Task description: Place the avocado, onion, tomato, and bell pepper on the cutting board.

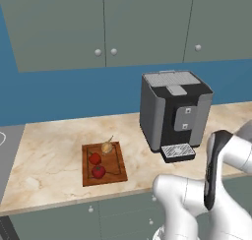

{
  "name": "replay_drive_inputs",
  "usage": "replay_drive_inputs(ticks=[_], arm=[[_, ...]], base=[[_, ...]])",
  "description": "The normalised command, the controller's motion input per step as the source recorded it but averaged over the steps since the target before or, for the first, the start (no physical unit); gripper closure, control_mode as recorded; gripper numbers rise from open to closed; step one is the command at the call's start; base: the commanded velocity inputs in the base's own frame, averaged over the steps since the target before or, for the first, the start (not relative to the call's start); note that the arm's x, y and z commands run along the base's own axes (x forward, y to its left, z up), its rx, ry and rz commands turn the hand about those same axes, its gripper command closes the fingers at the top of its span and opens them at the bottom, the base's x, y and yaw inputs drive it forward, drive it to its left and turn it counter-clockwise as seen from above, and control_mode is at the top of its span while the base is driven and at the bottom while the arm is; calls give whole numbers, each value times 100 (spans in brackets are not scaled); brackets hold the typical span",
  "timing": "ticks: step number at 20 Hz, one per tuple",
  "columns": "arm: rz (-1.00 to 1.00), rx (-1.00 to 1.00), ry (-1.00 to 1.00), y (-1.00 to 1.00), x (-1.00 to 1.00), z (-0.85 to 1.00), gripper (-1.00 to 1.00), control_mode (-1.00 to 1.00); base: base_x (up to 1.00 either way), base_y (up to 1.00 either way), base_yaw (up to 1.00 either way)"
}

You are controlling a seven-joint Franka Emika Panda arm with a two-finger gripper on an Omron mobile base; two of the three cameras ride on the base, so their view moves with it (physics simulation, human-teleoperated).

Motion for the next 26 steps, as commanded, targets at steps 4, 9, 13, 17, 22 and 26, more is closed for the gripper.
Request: replay_drive_inputs(ticks=[4,9,13,17,22,26], arm=[[6,-1,-13,99,-19,36,100,-100],[10,0,-9,100,0,34,100,-100],[11,-2,-6,100,-3,10,100,-100],[10,-6,-3,100,1,1,100,-100],[10,-8,0,100,22,-12,100,-100],[9,-4,0,96,41,-15,100,-100]], base=[[0,0,0],[0,0,0],[0,0,0],[0,0,0],[0,0,0],[0,0,0]])
